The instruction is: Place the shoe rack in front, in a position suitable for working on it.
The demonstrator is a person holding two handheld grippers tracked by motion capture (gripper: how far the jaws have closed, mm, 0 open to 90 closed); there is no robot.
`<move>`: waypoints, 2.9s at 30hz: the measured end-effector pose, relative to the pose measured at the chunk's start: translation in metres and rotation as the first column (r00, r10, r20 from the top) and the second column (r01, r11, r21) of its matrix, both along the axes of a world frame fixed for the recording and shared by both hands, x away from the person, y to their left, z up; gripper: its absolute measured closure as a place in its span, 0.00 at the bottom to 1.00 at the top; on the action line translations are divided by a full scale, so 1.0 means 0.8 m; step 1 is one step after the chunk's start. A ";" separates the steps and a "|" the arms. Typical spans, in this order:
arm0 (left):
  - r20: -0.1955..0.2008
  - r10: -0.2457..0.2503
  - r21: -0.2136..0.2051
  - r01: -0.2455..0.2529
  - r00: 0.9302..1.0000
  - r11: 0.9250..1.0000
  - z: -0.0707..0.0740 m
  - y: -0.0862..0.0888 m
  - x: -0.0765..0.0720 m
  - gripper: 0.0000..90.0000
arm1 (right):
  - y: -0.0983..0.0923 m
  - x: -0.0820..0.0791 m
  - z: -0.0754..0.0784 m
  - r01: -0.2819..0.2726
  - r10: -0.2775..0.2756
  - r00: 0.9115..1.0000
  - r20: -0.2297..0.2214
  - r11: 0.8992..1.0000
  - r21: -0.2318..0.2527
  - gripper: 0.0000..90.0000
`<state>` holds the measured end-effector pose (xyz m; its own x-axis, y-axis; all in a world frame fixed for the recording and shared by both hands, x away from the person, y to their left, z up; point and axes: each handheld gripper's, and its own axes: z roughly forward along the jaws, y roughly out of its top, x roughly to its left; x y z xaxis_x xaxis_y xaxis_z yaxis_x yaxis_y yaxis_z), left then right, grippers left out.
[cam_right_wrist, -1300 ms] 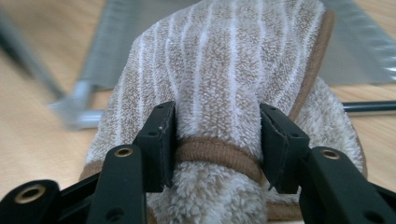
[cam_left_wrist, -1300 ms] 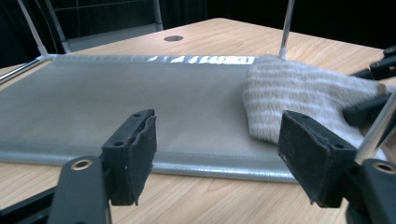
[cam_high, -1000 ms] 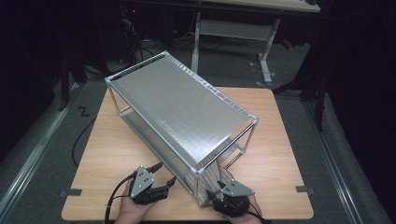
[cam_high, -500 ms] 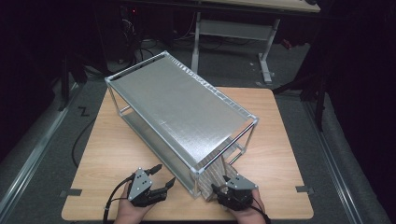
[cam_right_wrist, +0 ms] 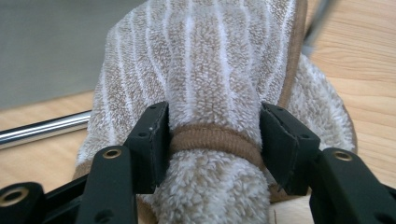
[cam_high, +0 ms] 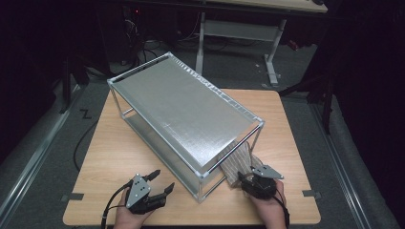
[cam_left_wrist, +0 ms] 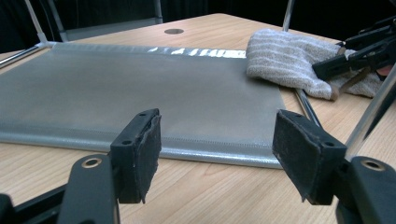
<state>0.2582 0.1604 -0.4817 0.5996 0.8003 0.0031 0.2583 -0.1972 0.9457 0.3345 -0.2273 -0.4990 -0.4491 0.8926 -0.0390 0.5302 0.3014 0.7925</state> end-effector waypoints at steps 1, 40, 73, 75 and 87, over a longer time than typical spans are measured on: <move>0.001 0.000 0.000 0.000 1.000 1.000 0.000 0.000 0.000 0.37 | -0.002 0.002 0.000 0.009 -0.009 1.000 -0.004 1.000 0.004 0.49; 0.006 -0.028 0.012 0.028 1.000 1.000 0.001 -0.008 0.002 0.37 | 0.044 -0.029 0.007 -0.200 0.198 0.978 -0.070 0.979 -0.029 0.65; -0.002 -0.110 0.013 0.110 0.994 0.994 0.000 -0.036 0.020 0.37 | -0.024 -0.079 0.053 -0.022 -0.009 0.977 0.211 0.989 0.145 0.70; -0.002 -0.113 0.011 0.113 0.994 0.994 0.000 -0.038 0.021 0.37 | -0.028 -0.082 0.055 -0.009 -0.024 0.975 0.219 0.989 0.150 0.70; -0.006 -0.125 0.011 0.125 0.992 0.992 -0.001 -0.042 0.023 0.37 | -0.037 -0.107 0.105 -0.026 -0.050 0.932 0.359 0.978 0.205 0.70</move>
